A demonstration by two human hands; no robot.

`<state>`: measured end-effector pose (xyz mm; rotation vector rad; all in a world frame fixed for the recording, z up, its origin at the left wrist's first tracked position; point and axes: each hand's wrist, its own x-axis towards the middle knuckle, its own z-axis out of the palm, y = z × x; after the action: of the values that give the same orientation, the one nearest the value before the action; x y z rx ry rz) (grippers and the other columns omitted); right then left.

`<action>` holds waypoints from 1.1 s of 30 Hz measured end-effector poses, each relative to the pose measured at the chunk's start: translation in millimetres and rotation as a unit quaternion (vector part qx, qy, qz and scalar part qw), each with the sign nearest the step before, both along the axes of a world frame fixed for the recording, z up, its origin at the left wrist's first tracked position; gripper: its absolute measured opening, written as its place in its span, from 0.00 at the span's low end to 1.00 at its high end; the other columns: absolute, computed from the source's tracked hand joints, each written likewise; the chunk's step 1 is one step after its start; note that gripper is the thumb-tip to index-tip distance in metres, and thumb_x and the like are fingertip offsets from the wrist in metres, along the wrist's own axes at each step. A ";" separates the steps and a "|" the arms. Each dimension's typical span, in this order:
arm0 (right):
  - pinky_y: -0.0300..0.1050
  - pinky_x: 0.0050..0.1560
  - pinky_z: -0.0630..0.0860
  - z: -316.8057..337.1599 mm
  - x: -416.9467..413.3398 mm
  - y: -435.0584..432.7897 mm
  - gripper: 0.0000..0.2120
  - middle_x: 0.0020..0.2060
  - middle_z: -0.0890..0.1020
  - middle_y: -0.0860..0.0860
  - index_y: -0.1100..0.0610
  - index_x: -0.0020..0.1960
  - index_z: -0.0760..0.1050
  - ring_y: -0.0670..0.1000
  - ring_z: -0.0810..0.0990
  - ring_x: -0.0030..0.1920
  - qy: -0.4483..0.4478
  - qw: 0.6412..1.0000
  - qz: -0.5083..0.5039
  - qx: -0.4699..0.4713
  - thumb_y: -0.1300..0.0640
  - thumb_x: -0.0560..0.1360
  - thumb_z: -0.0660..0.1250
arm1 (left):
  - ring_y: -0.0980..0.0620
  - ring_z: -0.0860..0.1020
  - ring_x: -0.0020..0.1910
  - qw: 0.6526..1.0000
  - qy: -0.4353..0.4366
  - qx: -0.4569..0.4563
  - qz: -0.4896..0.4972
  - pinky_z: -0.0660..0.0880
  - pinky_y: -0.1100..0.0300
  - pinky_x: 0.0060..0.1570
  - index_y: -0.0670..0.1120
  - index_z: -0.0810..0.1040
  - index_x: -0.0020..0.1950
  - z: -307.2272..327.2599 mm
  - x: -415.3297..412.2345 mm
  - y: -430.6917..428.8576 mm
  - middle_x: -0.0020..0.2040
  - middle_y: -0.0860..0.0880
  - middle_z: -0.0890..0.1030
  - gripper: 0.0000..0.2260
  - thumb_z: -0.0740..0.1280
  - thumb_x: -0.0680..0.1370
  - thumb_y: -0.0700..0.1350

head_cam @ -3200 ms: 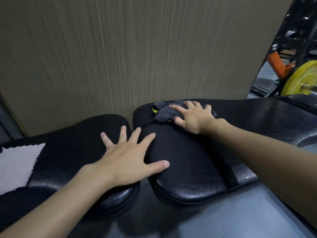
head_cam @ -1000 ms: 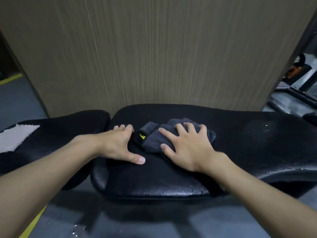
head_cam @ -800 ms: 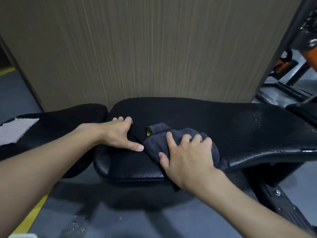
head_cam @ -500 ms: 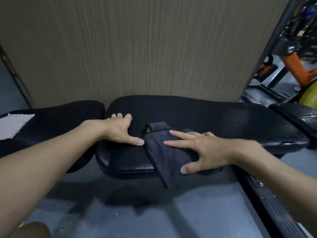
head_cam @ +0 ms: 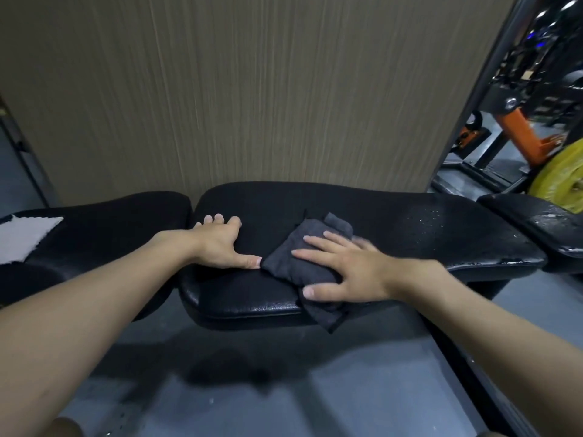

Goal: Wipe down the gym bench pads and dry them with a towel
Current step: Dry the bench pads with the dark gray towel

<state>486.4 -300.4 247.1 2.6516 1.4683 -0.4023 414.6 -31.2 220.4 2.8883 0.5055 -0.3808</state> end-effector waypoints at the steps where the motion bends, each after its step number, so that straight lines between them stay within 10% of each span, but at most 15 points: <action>1: 0.60 0.75 0.51 -9.3 -2.1 1.2 0.35 0.79 0.50 0.39 0.32 0.77 0.50 0.50 0.45 0.80 -0.012 0.999 -0.018 0.032 0.23 0.71 0.46 | 0.42 0.63 0.69 1.000 -0.002 -0.001 0.003 0.63 0.46 0.69 0.46 0.58 0.75 0.0 -0.2 -0.1 0.69 0.43 0.65 0.58 0.59 0.55 0.82; 7: 0.59 0.62 0.63 -9.3 -26.9 24.2 0.47 0.70 0.70 0.59 0.44 0.79 0.55 0.64 0.67 0.66 -0.182 0.979 -0.082 0.044 0.27 0.68 0.26 | 0.41 0.57 0.75 1.000 -0.016 -0.021 0.004 0.57 0.46 0.73 0.49 0.57 0.77 1.0 -7.5 -2.0 0.73 0.43 0.62 0.53 0.60 0.62 0.80; 14: 0.70 0.73 0.37 -35.5 -6.7 16.0 0.40 0.80 0.51 0.50 0.34 0.77 0.48 0.53 0.40 0.80 -0.032 0.995 -0.037 0.088 0.22 0.67 0.42 | 0.52 0.63 0.75 0.990 -0.093 -0.064 -0.082 0.59 0.48 0.73 0.53 0.65 0.75 2.9 9.2 -8.5 0.78 0.53 0.61 0.25 0.64 0.79 0.50; 21: 0.73 0.72 0.40 -43.5 64.1 72.8 0.35 0.79 0.57 0.51 0.41 0.78 0.55 0.55 0.47 0.79 -0.061 0.981 -0.126 0.136 0.29 0.74 0.46 | 0.49 0.63 0.74 0.994 -0.059 -0.032 -0.089 0.62 0.45 0.72 0.51 0.55 0.79 7.8 14.8 -12.4 0.77 0.49 0.63 0.33 0.63 0.77 0.58; 25: 0.75 0.70 0.44 -40.3 127.4 116.2 0.34 0.77 0.61 0.53 0.41 0.76 0.58 0.58 0.52 0.78 -0.073 0.973 -0.174 0.132 0.29 0.74 0.45 | 0.46 0.45 0.79 0.996 0.027 -0.007 -0.090 0.48 0.37 0.75 0.54 0.48 0.80 11.4 11.7 -32.4 0.81 0.48 0.48 0.50 0.61 0.66 0.76; 33: 0.76 0.67 0.48 -36.0 179.4 158.0 0.37 0.72 0.66 0.54 0.42 0.75 0.61 0.61 0.61 0.73 -0.064 0.963 -0.231 0.125 0.27 0.72 0.42 | 0.48 0.38 0.79 0.997 0.032 -0.036 -0.062 0.42 0.35 0.74 0.57 0.45 0.80 1.3 15.3 -30.6 0.81 0.49 0.41 0.54 0.64 0.62 0.77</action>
<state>665.8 -142.4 211.0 3.1494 0.9048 -0.0675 429.8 -61.8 221.6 2.8525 0.3171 -0.4999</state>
